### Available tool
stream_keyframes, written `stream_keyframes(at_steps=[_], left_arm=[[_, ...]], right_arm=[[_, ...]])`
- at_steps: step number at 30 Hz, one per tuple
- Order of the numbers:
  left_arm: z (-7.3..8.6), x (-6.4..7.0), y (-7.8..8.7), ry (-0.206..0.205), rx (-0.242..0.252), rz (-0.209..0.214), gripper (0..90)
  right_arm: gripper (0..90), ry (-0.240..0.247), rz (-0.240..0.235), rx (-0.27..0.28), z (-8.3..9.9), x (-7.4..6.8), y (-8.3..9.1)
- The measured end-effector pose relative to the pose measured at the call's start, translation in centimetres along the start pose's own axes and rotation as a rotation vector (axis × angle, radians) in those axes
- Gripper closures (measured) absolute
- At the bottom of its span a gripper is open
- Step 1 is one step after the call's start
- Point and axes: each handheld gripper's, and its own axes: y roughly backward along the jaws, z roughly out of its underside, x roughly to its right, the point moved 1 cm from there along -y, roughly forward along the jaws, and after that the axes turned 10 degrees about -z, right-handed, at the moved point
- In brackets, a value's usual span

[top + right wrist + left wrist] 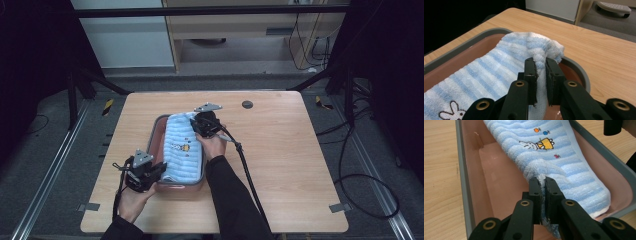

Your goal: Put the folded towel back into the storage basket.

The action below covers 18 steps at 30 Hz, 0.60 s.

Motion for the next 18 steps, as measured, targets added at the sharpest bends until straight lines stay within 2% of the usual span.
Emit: stream_keyframes(at_steps=[8, 18], left_arm=[[0.2, -0.1, -0.5, -0.002, -0.019, -0.012, 85.2], [0.6, -0.1, -1.1, 0.000, -0.049, -0.030, 84.3]], right_arm=[[80.8, -0.009, 0.007, -0.018, 0.7, 0.3, -0.6], [79.3, 0.006, 0.020, -0.051, 1.5, 0.5, -1.2]])
